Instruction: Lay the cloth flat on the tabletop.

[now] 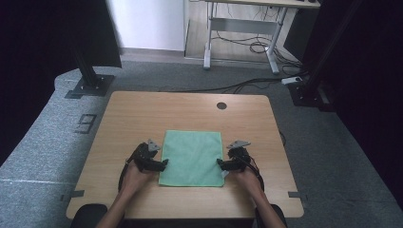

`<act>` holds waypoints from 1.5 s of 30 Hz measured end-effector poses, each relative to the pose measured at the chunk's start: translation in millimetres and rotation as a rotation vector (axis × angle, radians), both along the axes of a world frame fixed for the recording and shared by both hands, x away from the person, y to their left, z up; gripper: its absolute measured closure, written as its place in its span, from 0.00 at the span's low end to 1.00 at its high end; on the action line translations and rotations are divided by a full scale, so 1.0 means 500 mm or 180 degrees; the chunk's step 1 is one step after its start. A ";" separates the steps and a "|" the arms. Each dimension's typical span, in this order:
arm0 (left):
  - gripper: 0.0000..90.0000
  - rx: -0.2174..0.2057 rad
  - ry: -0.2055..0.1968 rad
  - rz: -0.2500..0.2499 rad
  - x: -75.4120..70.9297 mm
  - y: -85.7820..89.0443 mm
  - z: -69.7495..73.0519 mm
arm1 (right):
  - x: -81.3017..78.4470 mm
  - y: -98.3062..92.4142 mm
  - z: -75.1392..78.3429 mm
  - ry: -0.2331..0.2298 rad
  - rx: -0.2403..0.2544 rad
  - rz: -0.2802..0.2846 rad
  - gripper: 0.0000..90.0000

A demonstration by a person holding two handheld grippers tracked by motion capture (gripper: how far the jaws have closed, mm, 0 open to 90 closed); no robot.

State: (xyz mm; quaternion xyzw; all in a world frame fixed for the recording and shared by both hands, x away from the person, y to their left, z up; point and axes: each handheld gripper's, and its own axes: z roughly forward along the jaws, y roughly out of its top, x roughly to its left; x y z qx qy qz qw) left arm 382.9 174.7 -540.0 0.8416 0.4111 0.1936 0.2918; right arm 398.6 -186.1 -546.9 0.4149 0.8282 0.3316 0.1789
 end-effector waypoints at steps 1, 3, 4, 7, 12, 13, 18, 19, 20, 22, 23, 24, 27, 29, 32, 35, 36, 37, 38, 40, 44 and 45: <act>0.16 -0.0004 0.0005 0.0013 -0.002 0.003 0.000 | 0.000 0.001 0.000 0.0005 0.0006 0.0000 0.22; 0.16 -0.0049 0.0010 0.0039 -0.004 0.008 -0.002 | 0.000 0.000 0.000 0.0007 0.0014 -0.0004 0.22; 0.16 -0.0086 0.0019 0.0054 -0.004 0.010 -0.003 | 0.000 -0.001 -0.001 0.0009 0.0032 -0.0011 0.22; 0.16 -0.0133 0.0034 0.0057 -0.003 0.013 -0.005 | -0.002 -0.005 -0.003 0.0047 0.0092 -0.0020 0.22; 0.15 -0.0312 0.0064 0.0035 -0.001 0.026 -0.014 | -0.003 -0.008 -0.005 0.0024 0.0119 0.0002 0.22; 0.15 -0.0337 0.0064 0.0031 0.000 0.028 -0.015 | -0.004 -0.008 -0.005 0.0018 0.0123 0.0005 0.22; 0.15 -0.0232 0.0016 -0.0014 -0.002 0.022 -0.004 | -0.006 -0.005 0.000 -0.0032 0.0055 0.0067 0.24; 0.15 -0.0214 0.0002 -0.0048 -0.004 0.022 0.001 | -0.007 -0.005 0.002 -0.0053 0.0066 0.0081 0.24; 0.15 -0.0220 -0.0029 -0.0070 -0.008 0.024 0.008 | -0.009 -0.006 0.006 -0.0060 0.0083 0.0100 0.23; 0.15 -0.0233 -0.0054 -0.0101 -0.014 0.030 0.021 | -0.012 -0.012 0.014 -0.0089 0.0132 0.0104 0.22; 0.15 -0.0248 -0.0073 -0.0128 -0.017 0.035 0.027 | -0.014 -0.017 0.020 -0.0115 0.0166 0.0091 0.21; 0.15 -0.0256 -0.0084 -0.0144 -0.020 0.039 0.032 | -0.016 -0.023 0.024 -0.0135 0.0183 0.0080 0.20; 0.12 -0.0230 -0.0103 -0.0150 -0.034 0.063 0.040 | -0.020 -0.043 0.032 -0.0168 0.0207 0.0033 0.17; 0.11 -0.0214 -0.0092 -0.0116 -0.042 0.084 0.039 | -0.020 -0.058 0.031 -0.0148 0.0193 -0.0007 0.17; 0.11 -0.0269 -0.0045 -0.0043 -0.046 0.113 0.032 | -0.018 -0.081 0.022 -0.0082 0.0125 -0.0040 0.15; 0.11 -0.0331 -0.0028 -0.0016 -0.042 0.126 0.028 | -0.017 -0.097 0.013 -0.0019 0.0088 -0.0081 0.12; 0.11 -0.0343 -0.0018 -0.0021 -0.040 0.127 0.025 | -0.017 -0.101 0.011 -0.0007 0.0075 -0.0086 0.10; 0.11 -0.0326 -0.0001 -0.0025 -0.039 0.127 0.021 | -0.016 -0.104 0.008 0.0007 0.0067 -0.0099 0.07; 0.11 -0.0298 0.0025 -0.0043 -0.037 0.126 0.016 | -0.016 -0.107 0.006 0.0020 0.0058 -0.0116 0.05; 0.11 -0.0208 0.0061 -0.0071 -0.035 0.124 0.006 | -0.014 -0.113 -0.001 0.0034 0.0056 -0.0123 0.03; 0.11 -0.0174 0.0059 -0.0126 -0.033 0.121 -0.003 | -0.011 -0.120 -0.014 0.0046 0.0038 -0.0126 0.00; 0.11 -0.0165 0.0056 -0.0134 -0.032 0.120 -0.005 | -0.010 -0.123 -0.016 0.0048 0.0075 -0.0129 0.00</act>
